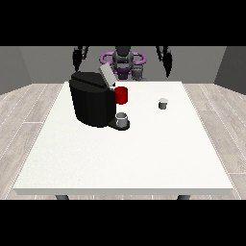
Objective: Insert the coffee pod into the coffee machine and close the lid
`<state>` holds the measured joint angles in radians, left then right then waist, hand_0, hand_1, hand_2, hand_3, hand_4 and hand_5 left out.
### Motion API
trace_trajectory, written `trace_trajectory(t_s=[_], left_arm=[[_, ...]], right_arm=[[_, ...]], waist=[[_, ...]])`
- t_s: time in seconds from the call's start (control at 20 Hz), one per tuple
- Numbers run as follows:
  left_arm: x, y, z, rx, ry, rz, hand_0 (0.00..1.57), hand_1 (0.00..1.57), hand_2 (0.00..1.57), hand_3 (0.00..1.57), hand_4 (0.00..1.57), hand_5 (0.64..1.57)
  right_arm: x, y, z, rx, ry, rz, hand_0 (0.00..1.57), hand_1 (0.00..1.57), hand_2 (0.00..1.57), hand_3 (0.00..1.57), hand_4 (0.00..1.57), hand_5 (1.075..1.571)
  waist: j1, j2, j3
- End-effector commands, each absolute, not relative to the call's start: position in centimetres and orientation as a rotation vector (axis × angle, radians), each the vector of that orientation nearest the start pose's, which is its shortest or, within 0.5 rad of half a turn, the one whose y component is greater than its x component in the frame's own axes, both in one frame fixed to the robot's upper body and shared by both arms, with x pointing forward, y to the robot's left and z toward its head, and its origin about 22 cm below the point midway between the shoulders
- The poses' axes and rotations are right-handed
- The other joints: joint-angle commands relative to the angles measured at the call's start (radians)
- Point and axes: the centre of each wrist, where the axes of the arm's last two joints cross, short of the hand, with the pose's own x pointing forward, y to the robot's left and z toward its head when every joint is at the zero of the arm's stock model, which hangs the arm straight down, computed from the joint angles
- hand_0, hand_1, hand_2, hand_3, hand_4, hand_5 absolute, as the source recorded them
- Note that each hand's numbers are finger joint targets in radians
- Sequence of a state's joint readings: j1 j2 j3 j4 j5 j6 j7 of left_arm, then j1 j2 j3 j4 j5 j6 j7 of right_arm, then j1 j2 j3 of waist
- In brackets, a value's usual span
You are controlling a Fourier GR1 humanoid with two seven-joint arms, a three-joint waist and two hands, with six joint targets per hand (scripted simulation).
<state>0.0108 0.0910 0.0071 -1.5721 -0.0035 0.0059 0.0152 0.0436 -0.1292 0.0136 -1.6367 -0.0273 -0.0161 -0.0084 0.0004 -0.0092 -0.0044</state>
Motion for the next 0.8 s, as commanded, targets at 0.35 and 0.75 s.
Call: trace_trajectory(t_s=[0.35,0.75], left_arm=[[23.1,27.8,-0.2,0.054,-1.71,-0.163,0.0,0.0,0.0,0.0,0.26,1.571],[26.8,32.4,1.6,0.214,-1.648,-0.308,0.0,0.0,0.0,0.0,0.0,1.571]], right_arm=[[23.2,-26.9,0.0,-0.189,-1.632,-0.148,0.0,0.0,0.0,0.0,0.11,1.571],[23.8,-23.8,0.7,-0.115,-1.717,-0.098,0.0,0.0,0.0,0.0,0.17,1.571]], waist=[[-0.009,-0.011,0.0046],[-0.091,0.056,0.0043]])
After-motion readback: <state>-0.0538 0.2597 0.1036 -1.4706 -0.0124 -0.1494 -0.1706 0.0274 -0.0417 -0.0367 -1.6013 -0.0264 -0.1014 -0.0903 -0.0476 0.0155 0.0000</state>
